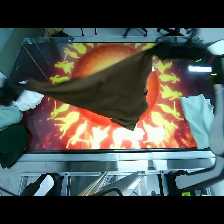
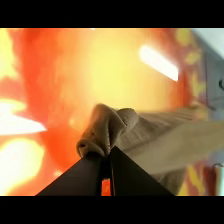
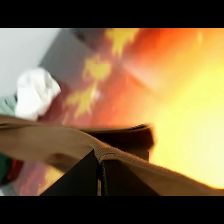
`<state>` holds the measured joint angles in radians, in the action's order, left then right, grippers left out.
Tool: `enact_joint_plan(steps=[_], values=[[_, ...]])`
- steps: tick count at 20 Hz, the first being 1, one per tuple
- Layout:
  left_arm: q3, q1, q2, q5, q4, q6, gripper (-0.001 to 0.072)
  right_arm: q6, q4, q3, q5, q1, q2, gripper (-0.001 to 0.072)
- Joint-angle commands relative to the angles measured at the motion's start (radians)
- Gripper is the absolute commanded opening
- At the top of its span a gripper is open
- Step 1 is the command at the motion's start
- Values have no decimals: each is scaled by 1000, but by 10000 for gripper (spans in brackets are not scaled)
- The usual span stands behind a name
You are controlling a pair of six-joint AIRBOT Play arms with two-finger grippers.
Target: Fold the shirts.
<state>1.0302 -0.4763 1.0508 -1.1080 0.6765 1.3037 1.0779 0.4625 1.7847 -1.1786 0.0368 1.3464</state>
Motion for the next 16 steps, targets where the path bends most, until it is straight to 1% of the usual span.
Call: enact_joint_plan(steps=[1, 3, 6, 7, 9, 10, 11, 12, 16], values=[[-196, 89, 197, 197, 4, -109, 25, -36, -2, -33, -23, -65, 223, 16], [-207, 99, 296, 248, 2, -118, 24, -47, -3, -33, -18, -78, 307, 16], [-134, 98, 407, 243, 4, -125, 24, -61, 0, -33, 36, -76, 358, 16], [-101, 98, 432, 240, 4, -132, 25, -61, 6, -33, 60, -76, 363, 17], [-26, 98, 471, 182, 5, -161, 27, -61, 16, -32, 71, -72, 360, 17], [15, 97, 483, 141, 5, -175, 139, -61, 16, -32, 60, -68, 355, 17], [52, 93, 488, 100, 6, -182, 576, -61, 16, -32, 41, -61, 347, 17], [84, 85, 487, 62, 4, -177, 698, -61, 16, -32, 18, -56, 340, 17], [200, 30, 487, -99, 14, -177, 697, -57, 17, -32, -76, -44, 319, 17]])
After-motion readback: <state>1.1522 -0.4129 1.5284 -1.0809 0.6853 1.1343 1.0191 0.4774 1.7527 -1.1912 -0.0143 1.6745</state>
